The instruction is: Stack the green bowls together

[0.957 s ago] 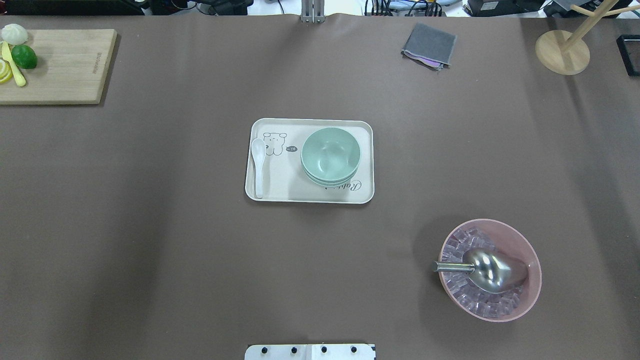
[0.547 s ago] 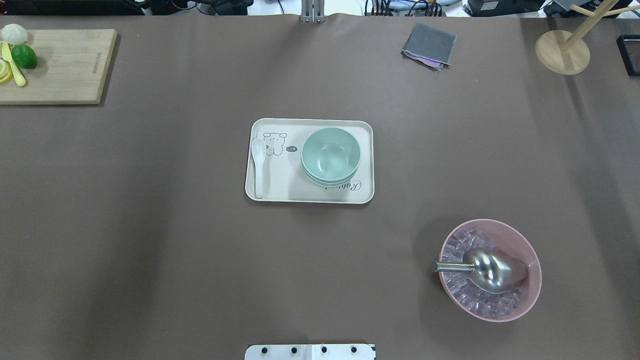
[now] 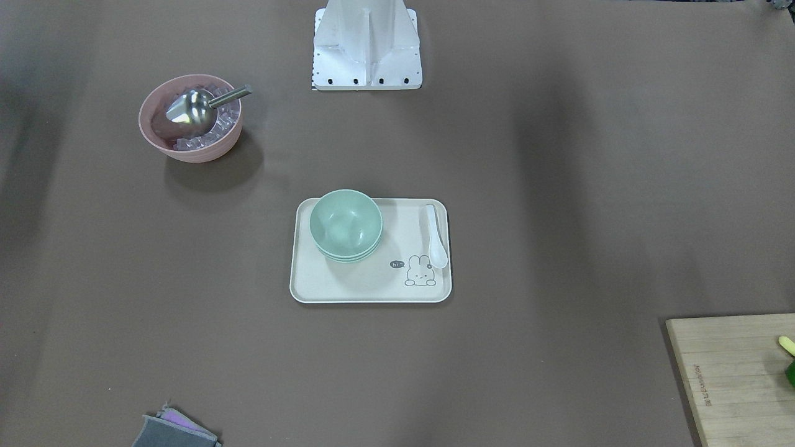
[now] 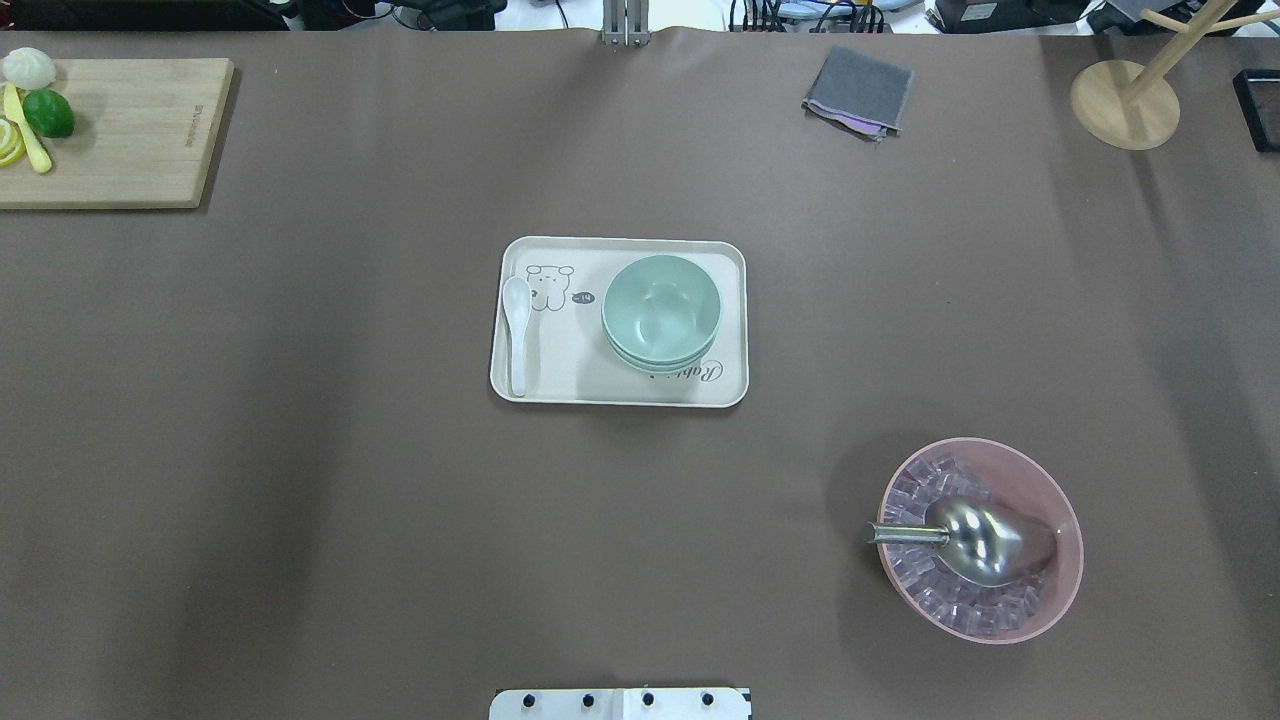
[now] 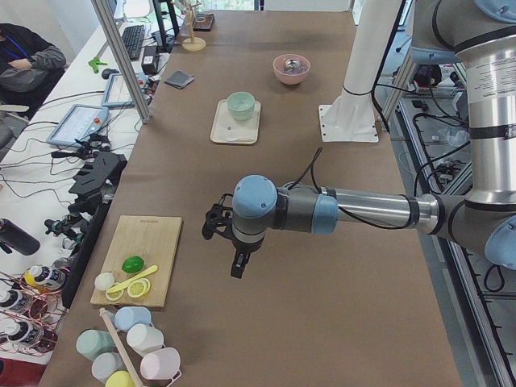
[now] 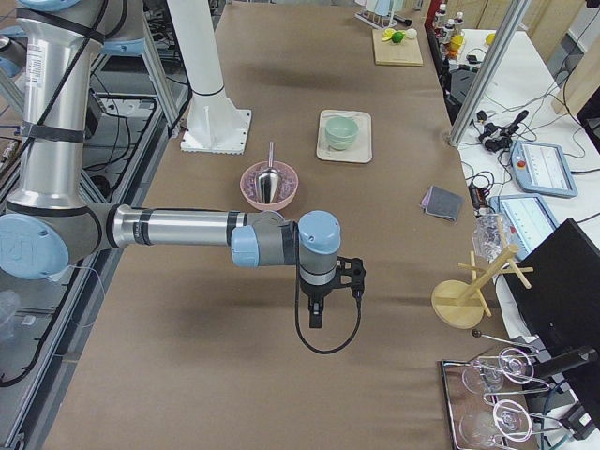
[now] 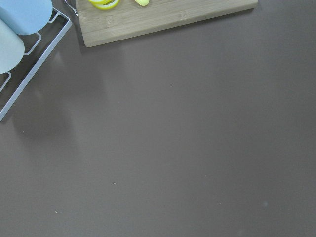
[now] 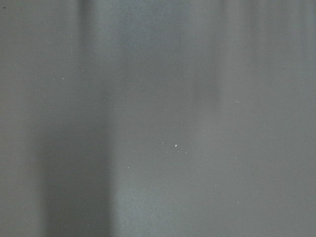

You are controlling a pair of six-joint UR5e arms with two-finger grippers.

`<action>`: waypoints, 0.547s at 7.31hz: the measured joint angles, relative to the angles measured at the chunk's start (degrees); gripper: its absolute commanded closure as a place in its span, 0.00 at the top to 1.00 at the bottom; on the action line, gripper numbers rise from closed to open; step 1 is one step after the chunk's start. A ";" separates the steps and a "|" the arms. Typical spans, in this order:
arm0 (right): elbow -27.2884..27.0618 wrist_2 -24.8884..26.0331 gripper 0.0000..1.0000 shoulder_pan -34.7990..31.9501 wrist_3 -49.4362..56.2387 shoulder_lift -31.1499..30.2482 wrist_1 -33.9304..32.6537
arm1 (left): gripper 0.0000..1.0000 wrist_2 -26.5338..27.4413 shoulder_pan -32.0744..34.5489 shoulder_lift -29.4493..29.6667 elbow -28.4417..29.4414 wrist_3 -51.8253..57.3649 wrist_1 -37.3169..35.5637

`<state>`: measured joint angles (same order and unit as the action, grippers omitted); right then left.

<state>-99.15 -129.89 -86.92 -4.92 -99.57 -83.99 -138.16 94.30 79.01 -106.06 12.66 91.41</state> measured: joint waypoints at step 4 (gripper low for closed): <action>2.73 -0.18 1.00 0.00 0.00 -0.18 5.15 | 0.99 0.00 -0.08 0.00 0.15 0.00 0.00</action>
<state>-96.42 -130.07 -86.92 -4.92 -99.75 -78.83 -138.16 94.22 79.02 -105.91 12.66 91.41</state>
